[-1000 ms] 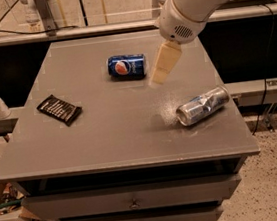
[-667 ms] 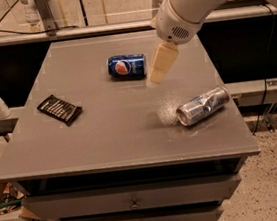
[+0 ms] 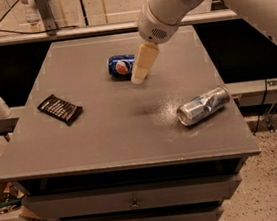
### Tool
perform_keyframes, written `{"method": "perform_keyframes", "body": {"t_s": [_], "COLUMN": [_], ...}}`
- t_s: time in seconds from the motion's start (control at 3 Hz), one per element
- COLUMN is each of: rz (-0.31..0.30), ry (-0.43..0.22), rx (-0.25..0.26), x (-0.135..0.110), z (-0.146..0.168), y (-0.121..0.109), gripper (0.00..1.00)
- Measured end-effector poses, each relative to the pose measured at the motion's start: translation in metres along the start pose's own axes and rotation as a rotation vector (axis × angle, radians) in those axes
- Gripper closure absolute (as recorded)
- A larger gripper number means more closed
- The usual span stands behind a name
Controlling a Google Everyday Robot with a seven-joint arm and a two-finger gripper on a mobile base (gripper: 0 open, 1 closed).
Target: Place pepsi can upright
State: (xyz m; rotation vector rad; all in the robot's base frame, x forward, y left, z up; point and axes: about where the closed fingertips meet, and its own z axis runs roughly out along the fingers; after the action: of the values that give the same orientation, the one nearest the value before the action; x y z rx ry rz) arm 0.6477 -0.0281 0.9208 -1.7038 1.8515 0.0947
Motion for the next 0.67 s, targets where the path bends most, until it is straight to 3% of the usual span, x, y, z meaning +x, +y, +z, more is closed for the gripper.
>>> {"method": "perform_keyframes", "body": {"t_s": [0.33,0.67], "rz": [-0.006,-0.021], "ry": [-0.006,0.028], "rx": [0.020,0.018], "x": [-0.013,-0.021], "z": [0.014,0.035], "y": [-0.021,-0.032], "gripper": [0.00,0.00]}}
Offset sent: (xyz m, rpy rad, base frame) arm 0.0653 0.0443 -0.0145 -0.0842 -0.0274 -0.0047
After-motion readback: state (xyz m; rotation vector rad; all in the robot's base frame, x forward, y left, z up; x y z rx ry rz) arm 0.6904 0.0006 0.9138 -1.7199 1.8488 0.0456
